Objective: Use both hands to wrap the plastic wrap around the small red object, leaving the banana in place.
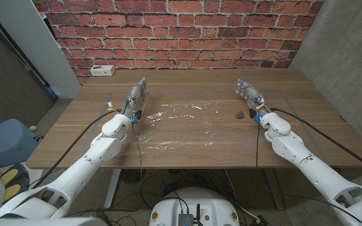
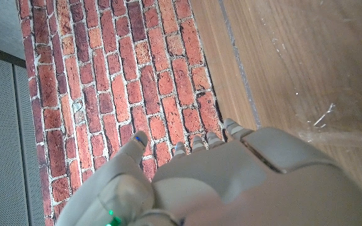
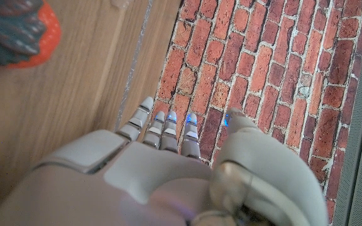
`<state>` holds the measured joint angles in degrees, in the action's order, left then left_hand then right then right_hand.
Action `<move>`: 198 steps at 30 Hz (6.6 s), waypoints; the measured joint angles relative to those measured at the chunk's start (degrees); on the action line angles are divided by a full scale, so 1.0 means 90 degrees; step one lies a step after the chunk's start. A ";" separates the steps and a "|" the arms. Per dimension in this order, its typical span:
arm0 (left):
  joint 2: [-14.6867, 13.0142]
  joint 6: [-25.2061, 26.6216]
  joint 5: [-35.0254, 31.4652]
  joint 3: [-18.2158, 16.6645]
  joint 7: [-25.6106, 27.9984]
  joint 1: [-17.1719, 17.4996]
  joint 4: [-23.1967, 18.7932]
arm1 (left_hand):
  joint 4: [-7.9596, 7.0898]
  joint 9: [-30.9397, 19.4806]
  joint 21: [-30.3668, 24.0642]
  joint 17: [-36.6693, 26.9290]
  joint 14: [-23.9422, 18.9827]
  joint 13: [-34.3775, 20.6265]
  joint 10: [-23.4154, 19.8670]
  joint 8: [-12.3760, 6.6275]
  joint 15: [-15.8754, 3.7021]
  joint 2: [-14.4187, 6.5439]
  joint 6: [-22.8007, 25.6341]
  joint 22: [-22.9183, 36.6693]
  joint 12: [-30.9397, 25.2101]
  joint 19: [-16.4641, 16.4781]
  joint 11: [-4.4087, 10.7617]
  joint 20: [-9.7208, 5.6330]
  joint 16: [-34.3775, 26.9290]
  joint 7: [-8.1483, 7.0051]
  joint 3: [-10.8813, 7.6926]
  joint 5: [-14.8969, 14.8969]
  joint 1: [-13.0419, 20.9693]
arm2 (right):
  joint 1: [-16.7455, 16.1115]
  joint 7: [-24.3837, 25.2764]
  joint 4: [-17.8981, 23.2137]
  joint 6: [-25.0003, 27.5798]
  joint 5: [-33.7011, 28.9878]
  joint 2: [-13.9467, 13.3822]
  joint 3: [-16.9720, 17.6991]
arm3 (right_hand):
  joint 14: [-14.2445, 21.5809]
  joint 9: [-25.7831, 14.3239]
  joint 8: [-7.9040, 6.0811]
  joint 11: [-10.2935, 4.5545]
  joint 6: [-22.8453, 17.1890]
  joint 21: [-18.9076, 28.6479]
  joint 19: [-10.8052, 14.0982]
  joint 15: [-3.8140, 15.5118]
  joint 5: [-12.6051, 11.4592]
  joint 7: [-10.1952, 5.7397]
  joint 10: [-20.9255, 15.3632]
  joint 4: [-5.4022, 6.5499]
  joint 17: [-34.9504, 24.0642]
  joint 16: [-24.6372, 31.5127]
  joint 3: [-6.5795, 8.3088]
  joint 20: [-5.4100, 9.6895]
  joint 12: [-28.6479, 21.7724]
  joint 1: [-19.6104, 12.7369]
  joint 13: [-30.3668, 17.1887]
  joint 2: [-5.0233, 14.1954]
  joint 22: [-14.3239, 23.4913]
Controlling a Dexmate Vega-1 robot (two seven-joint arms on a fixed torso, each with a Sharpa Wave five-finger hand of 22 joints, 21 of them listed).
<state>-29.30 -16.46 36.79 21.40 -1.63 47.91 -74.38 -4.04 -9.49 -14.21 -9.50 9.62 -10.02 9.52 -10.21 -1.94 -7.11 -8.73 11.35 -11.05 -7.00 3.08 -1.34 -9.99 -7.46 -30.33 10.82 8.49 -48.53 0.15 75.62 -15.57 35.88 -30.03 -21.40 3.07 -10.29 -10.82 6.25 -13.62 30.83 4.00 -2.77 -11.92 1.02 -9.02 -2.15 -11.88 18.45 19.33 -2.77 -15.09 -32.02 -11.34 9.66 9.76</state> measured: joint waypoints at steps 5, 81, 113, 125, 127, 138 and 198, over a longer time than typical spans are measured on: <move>-0.0051 0.0019 -0.0056 0.0052 0.0019 -0.0020 -0.0011 | 0.0000 0.0000 -0.0019 0.0000 0.0000 0.0000 0.0020 0.0000 0.0000 0.0000 0.0008 0.0000 0.0000 -0.0013 0.0020 0.0037 0.0000 -0.0004 0.0000 0.0000 0.0000 | -0.0020 0.0159 0.0085 0.0169 -0.0151 -0.0054 -0.0018 | 0.0022 0.0000 0.0000 -0.0023 -0.0023 0.0000 0.0000 -0.0022 0.0000 0.0023 -0.0023 -0.0025 0.0000 0.0025 0.0025 0.0000 0.0000 -0.0049 0.0000 0.0016 0.0000; -0.0927 0.1010 -0.1777 0.0648 0.0572 -0.0018 -0.1131 | 0.0150 -0.0027 -0.0047 -0.0026 -0.0058 0.0003 -0.0312 -0.0086 0.0125 0.0032 0.0834 -0.0003 -0.0092 0.0161 -0.0104 0.0251 -0.0049 0.0192 -0.0024 -0.0003 0.0032 | -0.0065 0.2092 0.4862 0.7458 -0.4220 -0.2272 -0.1965 | 0.1184 -0.0059 -0.0144 -0.0626 -0.0957 -0.0035 0.1230 0.0547 0.0087 -0.0434 -0.1058 -0.0920 -0.0104 0.0425 0.0217 -0.0068 -0.0092 -0.1262 -0.0175 -0.0600 0.0029; -0.0909 0.1010 -0.1771 0.0632 0.0601 -0.0046 -0.1075 | 0.0150 -0.0027 -0.0047 -0.0025 -0.0058 0.0003 -0.0312 -0.0086 0.0125 0.0032 0.0834 0.0030 -0.0067 0.0161 -0.0104 0.0250 -0.0049 0.0193 -0.0025 -0.0003 0.0032 | 0.0879 0.1359 0.4496 0.8399 -0.5058 -0.1994 -0.3073 | 0.2679 -0.0057 -0.0352 -0.1059 -0.2243 0.0397 0.2315 0.0601 0.0173 -0.0696 -0.1950 -0.0930 -0.0777 0.1619 0.0279 0.0332 -0.0212 -0.3225 -0.0184 -0.0426 0.0128; -0.0914 0.1013 -0.1740 0.0610 0.0612 -0.0008 -0.1076 | 0.0162 -0.0027 -0.0047 -0.0025 -0.0035 0.0003 -0.0312 -0.0040 0.0102 0.0032 0.0833 0.0030 -0.0067 0.0161 -0.0104 0.0251 -0.0049 0.0193 -0.0012 -0.0003 0.0032 | 0.0926 0.1563 0.4321 0.8445 -0.5364 -0.1871 -0.3247 | 0.3808 -0.0199 -0.0739 -0.1205 -0.4183 0.1437 0.2711 0.0249 0.0175 -0.0694 -0.3465 -0.0890 -0.1784 0.2968 0.0106 0.0615 -0.0860 -0.4821 -0.0547 -0.0765 0.0320; -0.0919 0.1013 -0.1736 0.0603 0.0617 0.0004 -0.1076 | 0.0177 -0.0027 -0.0047 -0.0025 -0.0035 0.0003 -0.0312 -0.0040 0.0102 0.0032 0.0833 0.0029 -0.0067 0.0161 -0.0104 0.0250 -0.0049 0.0193 0.0003 -0.0003 0.0032 | 0.0873 0.1657 0.4289 0.8372 -0.5416 -0.1859 -0.3228 | 0.4000 -0.0251 -0.0841 -0.1067 -0.4510 0.1715 0.2732 0.0197 0.0168 -0.0659 -0.3692 -0.0858 -0.2143 0.3016 0.0048 0.0614 -0.0942 -0.4873 -0.0547 -0.0816 0.0385; -0.0980 0.1034 -0.1740 0.0596 0.0622 0.0043 -0.1164 | 0.0177 -0.0027 -0.0047 -0.0025 -0.0035 0.0003 -0.0312 -0.0040 0.0102 0.0032 0.0833 0.0029 -0.0042 0.0162 -0.0104 0.0250 -0.0049 0.0193 0.0002 -0.0003 0.0032 | 0.0455 0.2240 0.4289 0.7857 -0.5724 -0.1828 -0.2977 | 0.4200 -0.0336 -0.0942 -0.1036 -0.4824 0.2129 0.2736 0.0105 0.0141 -0.0547 -0.3723 -0.0841 -0.2748 0.3016 0.0010 0.0607 -0.1360 -0.4927 -0.0546 -0.0871 0.0473; -0.3014 0.3618 -0.3311 0.0159 0.1869 0.1846 -0.4354 | 0.0599 -0.0059 -0.0096 -0.0012 -0.0708 0.0003 -0.1434 -0.0140 0.0135 -0.0169 0.2205 -0.0018 -0.0180 0.0435 -0.0109 0.0730 -0.0068 0.0585 -0.0280 -0.0028 0.0385 | -0.0156 0.1616 0.4259 0.4634 -0.7800 -0.1061 -0.2858 | 0.4335 -0.0384 -0.0933 -0.0934 -0.4831 0.2709 0.2597 0.0193 0.0093 -0.0559 -0.3825 -0.0779 -0.3187 0.2755 -0.0052 0.0605 -0.1396 -0.4935 -0.0546 -0.0879 0.0422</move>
<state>-56.43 16.11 7.00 22.84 15.19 64.52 -113.57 1.35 -10.02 -15.07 -9.61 3.25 -9.99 -3.39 -11.47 -0.72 -8.63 11.11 11.18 -12.66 -3.08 2.10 5.23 -10.59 -2.19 -32.85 10.57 11.95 -49.94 14.70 113.95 26.14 -34.31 -39.58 -47.12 42.09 -13.75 -19.22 -2.16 -57.10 55.21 27.37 -1.03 -11.09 -4.01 -43.44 -9.16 -40.56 43.25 18.86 2.68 -27.65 -76.44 -16.26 1.75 13.55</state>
